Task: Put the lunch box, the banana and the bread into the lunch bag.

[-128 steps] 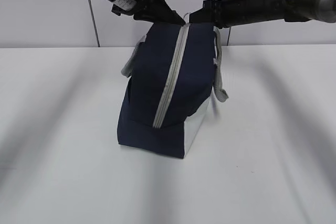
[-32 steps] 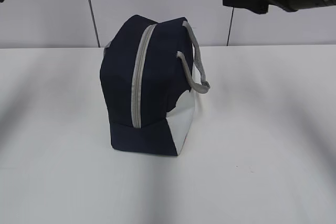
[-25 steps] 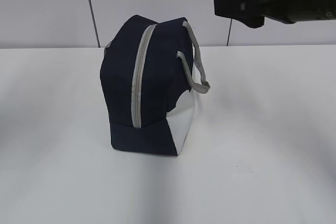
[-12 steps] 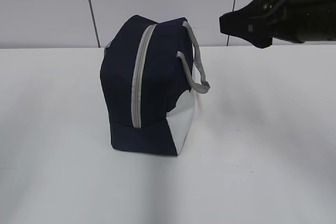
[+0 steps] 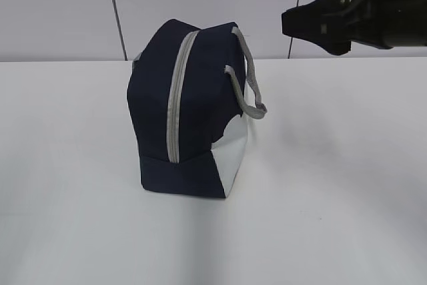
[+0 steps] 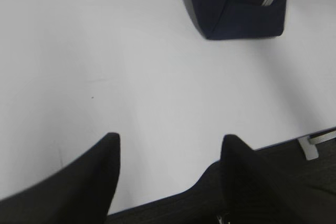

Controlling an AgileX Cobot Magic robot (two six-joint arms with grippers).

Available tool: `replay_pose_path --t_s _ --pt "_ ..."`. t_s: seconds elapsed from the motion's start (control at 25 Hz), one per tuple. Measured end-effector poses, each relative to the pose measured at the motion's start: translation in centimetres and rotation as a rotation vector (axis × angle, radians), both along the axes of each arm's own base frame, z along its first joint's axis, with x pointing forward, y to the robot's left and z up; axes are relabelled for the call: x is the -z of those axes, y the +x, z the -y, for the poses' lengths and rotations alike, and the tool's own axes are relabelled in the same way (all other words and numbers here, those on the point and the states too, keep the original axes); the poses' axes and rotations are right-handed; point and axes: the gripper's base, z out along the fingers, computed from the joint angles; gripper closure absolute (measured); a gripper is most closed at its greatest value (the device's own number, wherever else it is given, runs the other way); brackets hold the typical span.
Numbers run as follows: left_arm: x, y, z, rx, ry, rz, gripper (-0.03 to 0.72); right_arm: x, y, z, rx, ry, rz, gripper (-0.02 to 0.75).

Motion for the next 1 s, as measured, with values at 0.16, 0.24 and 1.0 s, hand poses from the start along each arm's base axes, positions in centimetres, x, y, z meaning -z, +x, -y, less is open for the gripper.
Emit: replay_pose_path --t_s 0.16,0.24,1.0 --pt "0.7 0.0 -0.2 -0.011 0.033 -0.020 0.274 0.0 0.0 0.0 0.000 0.000 0.000 0.281" --pt "0.7 0.0 -0.3 -0.013 0.035 -0.020 0.281 0.2 -0.1 0.0 0.001 0.000 -0.007 0.281" --pt "0.7 0.1 -0.3 -0.014 0.037 -0.019 0.350 6.6 -3.4 3.3 0.342 0.051 -0.175 0.281"
